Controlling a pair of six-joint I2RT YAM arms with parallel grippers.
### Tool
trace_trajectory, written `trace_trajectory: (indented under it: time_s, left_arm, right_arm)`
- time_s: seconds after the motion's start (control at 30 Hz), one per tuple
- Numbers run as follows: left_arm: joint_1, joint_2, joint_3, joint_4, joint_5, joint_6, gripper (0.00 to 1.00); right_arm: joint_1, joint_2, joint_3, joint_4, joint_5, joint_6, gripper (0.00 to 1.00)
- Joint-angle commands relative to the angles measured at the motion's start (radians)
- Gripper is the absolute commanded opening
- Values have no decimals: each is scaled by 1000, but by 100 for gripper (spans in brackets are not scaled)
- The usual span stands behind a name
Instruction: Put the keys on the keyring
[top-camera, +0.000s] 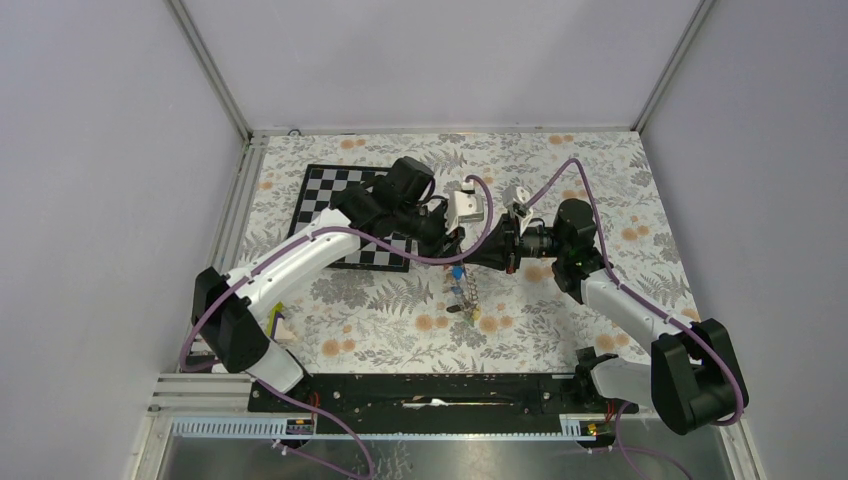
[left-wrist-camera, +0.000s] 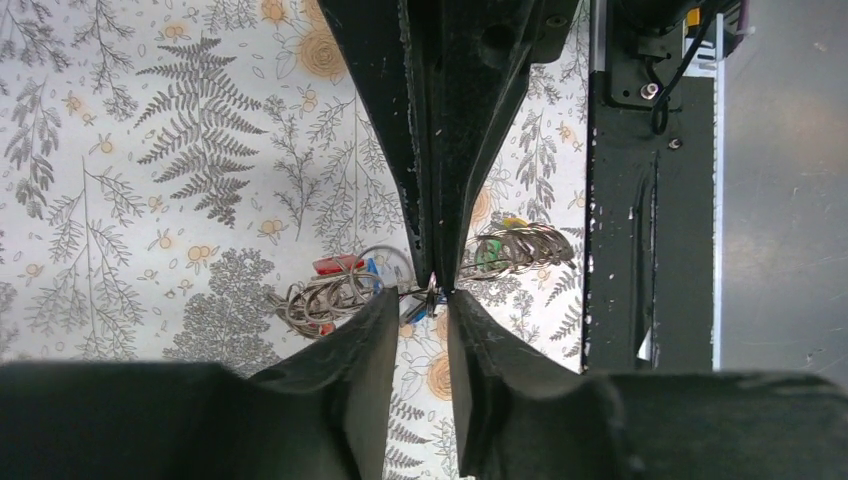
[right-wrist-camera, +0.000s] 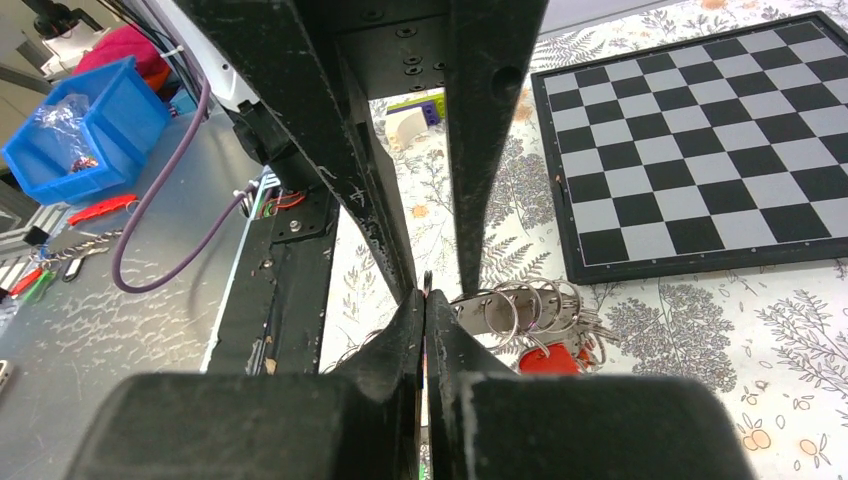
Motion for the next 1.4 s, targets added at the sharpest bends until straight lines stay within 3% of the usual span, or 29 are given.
trace_trajectory:
  time_s: [0.0,0.4,0.53,0.77,1.17,1.37]
  left_arm:
    - [6,-56,-17,56,41,67,36]
    - [61,-149,-231,252,135,84,68]
    - [68,-145,-261,308,136,111,73]
    - [75,-114,-273,354,173,137,72]
    - [75,-65,-289,336,220,121,54]
    - [75,-49,-305,366,256,62,52]
  right_arm:
    - [0,-14,46,91,-15,58,0]
    - [-23,-23,39,121,-26,86,0]
    - [-26,-23,39,123,-31,88,0]
    - [-29,-20,37,123,-38,92,0]
    - [-35,-20,36,128,-36,96,0]
    - [-37,-21,33,129,-34,95,0]
